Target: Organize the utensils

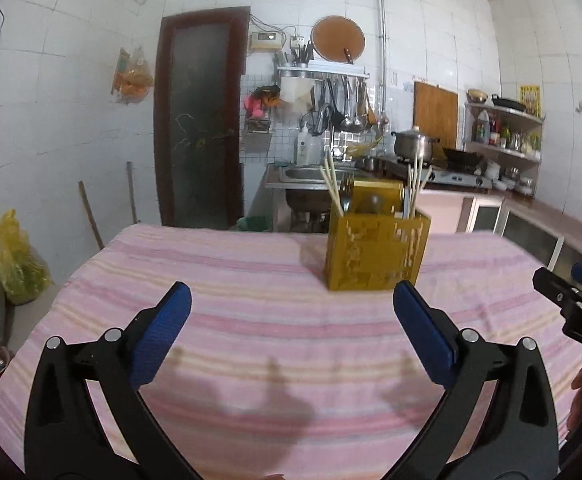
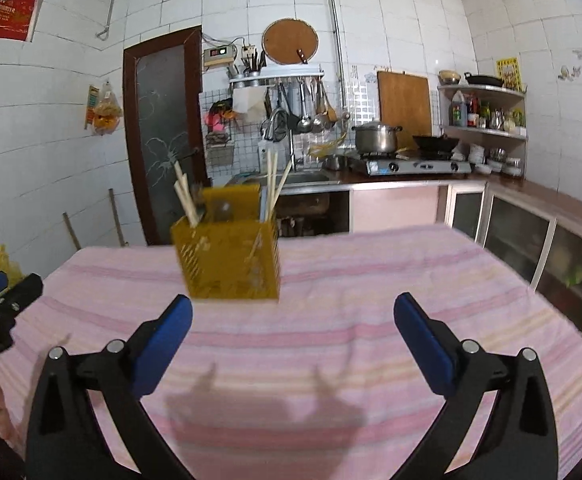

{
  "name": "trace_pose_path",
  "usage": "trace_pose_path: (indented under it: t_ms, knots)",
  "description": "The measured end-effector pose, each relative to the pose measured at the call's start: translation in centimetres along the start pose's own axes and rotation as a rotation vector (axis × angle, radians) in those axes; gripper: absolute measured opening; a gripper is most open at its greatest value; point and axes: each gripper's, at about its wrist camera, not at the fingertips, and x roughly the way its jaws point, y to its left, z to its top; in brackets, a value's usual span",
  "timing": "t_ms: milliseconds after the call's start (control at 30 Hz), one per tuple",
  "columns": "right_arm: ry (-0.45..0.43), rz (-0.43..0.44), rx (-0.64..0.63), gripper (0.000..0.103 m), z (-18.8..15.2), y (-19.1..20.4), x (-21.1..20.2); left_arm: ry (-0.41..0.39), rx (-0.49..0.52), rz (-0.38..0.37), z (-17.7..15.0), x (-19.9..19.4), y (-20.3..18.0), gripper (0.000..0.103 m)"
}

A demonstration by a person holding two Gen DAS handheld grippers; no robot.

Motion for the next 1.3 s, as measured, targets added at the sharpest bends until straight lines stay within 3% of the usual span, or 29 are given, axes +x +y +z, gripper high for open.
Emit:
trace_pose_path:
  t_ms: [167, 433, 767, 1300]
  knots:
    - [-0.003, -0.015, -0.047, 0.099, -3.3, 0.6, -0.8, -0.024, -0.011, 0.033, -3.3, -1.4, 0.2, 0.098]
    - [-0.015, -0.041, -0.08, 0.099, -6.6, 1.1, -1.1, -0.083, 0.029, 0.091, -5.5, -2.0, 0.1, 0.098]
    - [-0.068, -0.055, -0.054, 0.099, -6.6, 0.6, -2.3, -0.093, 0.009, 0.105, -5.8, -2.7, 0.5, 0.098]
    - [-0.151, -0.077, -0.114, 0.099, -6.6, 1.7, -3.9, -0.07, 0.01, 0.084, -6.0, -2.6, 0.3, 0.098]
